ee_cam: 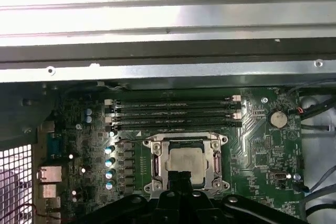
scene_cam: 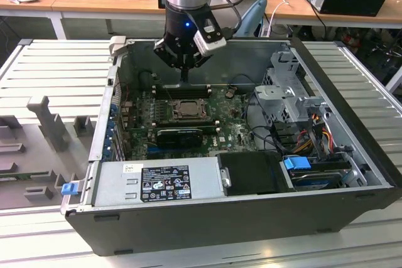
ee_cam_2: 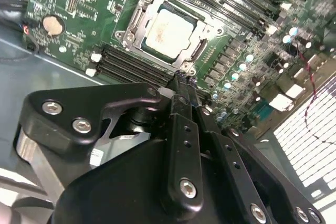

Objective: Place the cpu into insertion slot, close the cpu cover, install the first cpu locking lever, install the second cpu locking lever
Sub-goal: 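Install the first cpu locking lever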

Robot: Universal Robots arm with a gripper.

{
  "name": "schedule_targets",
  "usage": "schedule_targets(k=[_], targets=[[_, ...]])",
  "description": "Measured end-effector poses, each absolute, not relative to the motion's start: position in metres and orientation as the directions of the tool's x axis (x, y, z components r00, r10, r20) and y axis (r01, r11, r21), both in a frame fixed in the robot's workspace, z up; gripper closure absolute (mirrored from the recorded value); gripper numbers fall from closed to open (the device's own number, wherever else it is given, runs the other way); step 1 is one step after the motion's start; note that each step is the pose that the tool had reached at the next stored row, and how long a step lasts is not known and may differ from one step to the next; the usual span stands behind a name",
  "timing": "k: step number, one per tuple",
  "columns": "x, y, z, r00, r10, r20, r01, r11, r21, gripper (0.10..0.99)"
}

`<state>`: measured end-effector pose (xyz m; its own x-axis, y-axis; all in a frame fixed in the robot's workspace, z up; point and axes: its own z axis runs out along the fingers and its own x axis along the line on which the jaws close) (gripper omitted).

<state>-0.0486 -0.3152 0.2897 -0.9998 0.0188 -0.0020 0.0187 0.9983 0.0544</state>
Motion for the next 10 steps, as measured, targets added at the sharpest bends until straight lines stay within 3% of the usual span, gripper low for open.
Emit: schedule_targets(k=[10], targets=[[-0.062,-0.315,0.281,-0.991,-0.134,-0.003,-0.134,0.989,0.057,0.98]])
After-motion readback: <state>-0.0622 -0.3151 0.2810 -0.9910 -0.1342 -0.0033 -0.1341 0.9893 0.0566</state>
